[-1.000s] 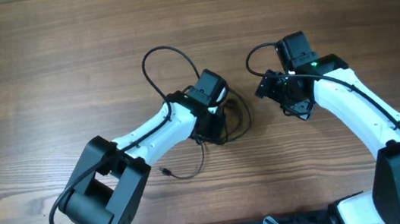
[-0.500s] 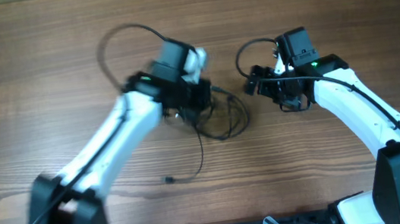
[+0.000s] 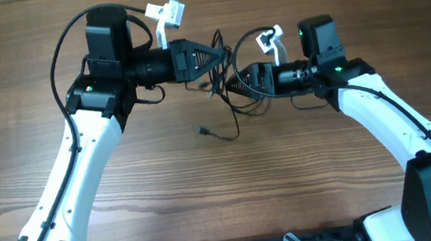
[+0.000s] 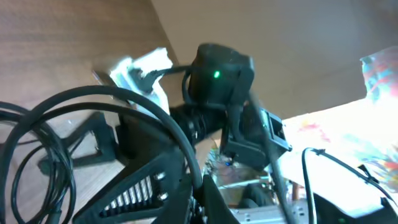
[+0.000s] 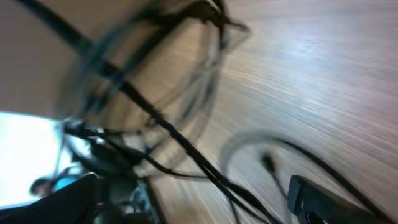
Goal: Untangle cables
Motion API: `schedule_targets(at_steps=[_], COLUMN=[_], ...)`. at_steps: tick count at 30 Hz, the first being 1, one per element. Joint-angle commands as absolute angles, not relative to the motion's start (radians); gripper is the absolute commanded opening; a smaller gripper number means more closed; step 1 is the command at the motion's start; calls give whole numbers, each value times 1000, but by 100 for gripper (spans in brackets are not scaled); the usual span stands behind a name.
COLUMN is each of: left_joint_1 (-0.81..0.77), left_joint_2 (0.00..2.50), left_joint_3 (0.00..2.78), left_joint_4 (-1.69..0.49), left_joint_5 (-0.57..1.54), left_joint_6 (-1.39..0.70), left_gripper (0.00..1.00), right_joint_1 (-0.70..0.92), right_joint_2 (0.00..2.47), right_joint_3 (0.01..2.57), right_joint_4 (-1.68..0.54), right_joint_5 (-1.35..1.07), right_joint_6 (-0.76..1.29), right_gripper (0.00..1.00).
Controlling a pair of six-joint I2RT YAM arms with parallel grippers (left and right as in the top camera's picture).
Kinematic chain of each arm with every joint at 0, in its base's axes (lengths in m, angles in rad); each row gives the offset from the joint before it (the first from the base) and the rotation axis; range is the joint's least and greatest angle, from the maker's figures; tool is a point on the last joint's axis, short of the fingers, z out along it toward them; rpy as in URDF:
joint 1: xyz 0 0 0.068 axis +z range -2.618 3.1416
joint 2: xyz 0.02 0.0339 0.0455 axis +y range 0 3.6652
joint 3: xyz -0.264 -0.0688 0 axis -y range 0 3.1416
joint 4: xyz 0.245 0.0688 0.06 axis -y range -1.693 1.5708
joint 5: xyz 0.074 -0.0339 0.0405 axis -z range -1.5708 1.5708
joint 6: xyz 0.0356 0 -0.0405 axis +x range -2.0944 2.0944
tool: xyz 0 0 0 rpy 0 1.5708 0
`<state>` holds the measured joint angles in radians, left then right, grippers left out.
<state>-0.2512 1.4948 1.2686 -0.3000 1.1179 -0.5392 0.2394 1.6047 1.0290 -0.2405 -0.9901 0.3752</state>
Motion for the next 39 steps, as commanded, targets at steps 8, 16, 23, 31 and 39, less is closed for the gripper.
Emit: schedule_targets(at_steps=[8, 16, 23, 31, 39], left_joint_1=[-253, -279, -363, -363, -363], left_joint_2=[1472, 1472, 1472, 1472, 1472], left_joint_3=[1277, 1277, 1277, 1277, 1277], left_joint_4=[-427, -360, -325, -326, -326], left_joint_5=[1163, 1264, 1264, 1264, 1263], left_joint_6=[-495, -510, -509, -509, -502], left_gripper=[4, 4, 4, 4, 4], right_joint_1=[238, 238, 238, 238, 238], right_joint_2=[1613, 1613, 1613, 1613, 1613], right_joint_3=[1032, 1032, 1032, 1032, 1032], right_joint_4=[-123, -118, -47, 65, 163], right_joint_5=[-1088, -987, -988, -1034, -1039], right_joint_6=[457, 592, 773, 838, 894], right_gripper=[91, 52, 52, 49, 50])
